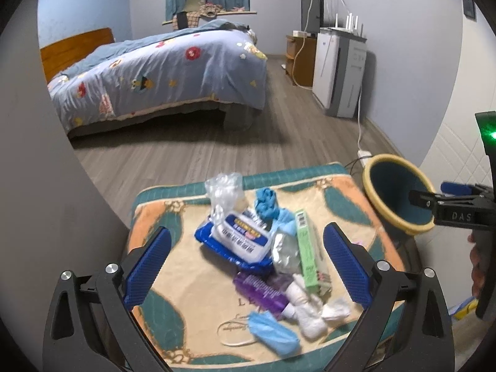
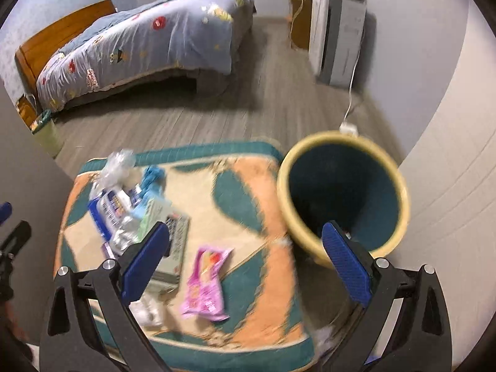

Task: Collect trash
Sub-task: 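Lower the right tool and grasp the pink snack wrapper, then drop the pink wrapper into the bin while the left tool grasps the green box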

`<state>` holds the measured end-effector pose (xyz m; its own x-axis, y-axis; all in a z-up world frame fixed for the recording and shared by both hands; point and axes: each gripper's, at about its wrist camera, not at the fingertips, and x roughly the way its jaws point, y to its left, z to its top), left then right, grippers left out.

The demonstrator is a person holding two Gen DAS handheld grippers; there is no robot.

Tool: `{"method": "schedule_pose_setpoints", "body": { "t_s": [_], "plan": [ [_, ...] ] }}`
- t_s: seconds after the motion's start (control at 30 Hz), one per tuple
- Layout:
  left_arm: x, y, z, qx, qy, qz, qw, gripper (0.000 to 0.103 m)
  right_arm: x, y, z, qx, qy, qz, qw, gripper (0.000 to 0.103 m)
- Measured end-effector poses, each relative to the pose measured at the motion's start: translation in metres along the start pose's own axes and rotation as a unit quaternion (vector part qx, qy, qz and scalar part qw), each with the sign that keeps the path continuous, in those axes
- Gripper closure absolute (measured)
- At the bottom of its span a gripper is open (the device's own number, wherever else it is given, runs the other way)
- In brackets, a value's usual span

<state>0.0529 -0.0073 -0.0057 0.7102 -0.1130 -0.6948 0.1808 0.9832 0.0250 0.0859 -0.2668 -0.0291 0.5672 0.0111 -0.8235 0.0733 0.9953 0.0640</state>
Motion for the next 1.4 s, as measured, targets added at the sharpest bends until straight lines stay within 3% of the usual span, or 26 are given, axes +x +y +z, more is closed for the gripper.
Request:
{"method": "schedule_pose_setpoints", "body": {
  "t_s": [0.3, 0.67, 0.77, 0.9, 1.03, 1.13, 1.4],
  "plan": [
    [0.019, 0.004, -0.01, -0.024, 0.025, -0.011, 0.9994, 0.006, 0.044, 0.022, -0.032, -0.024, 0.053, -0.013, 0.998, 0.006],
    [0.044, -0.004, -0.014, 0.002, 0.047, -0.001, 0.9989, 0.006, 0.088, 0.029, -0.054, -0.045, 0.116, -0.019, 0.992, 0.006],
    [0.049, -0.003, -0.013, 0.001, 0.053, 0.002, 0.9986, 0.006, 0.101, 0.031, -0.059, -0.049, 0.131, -0.017, 0.99, 0.01],
    [0.055, -0.003, -0.011, 0.003, 0.058, 0.001, 0.9983, 0.006, 0.119, 0.032, -0.067, -0.052, 0.166, -0.006, 0.985, 0.035],
    [0.062, -0.005, -0.012, 0.003, 0.067, -0.005, 0.9978, 0.006, 0.128, 0.03, -0.07, -0.04, 0.191, 0.017, 0.981, 0.082],
    [0.068, -0.01, -0.015, 0.014, 0.075, -0.011, 0.997, 0.006, 0.123, 0.026, -0.064, -0.029, 0.183, 0.024, 0.982, 0.09],
    [0.083, -0.043, -0.024, 0.058, 0.087, -0.038, 0.9937, 0.008, 0.097, 0.017, -0.03, -0.034, 0.131, 0.008, 0.991, 0.091]
  ]
}}
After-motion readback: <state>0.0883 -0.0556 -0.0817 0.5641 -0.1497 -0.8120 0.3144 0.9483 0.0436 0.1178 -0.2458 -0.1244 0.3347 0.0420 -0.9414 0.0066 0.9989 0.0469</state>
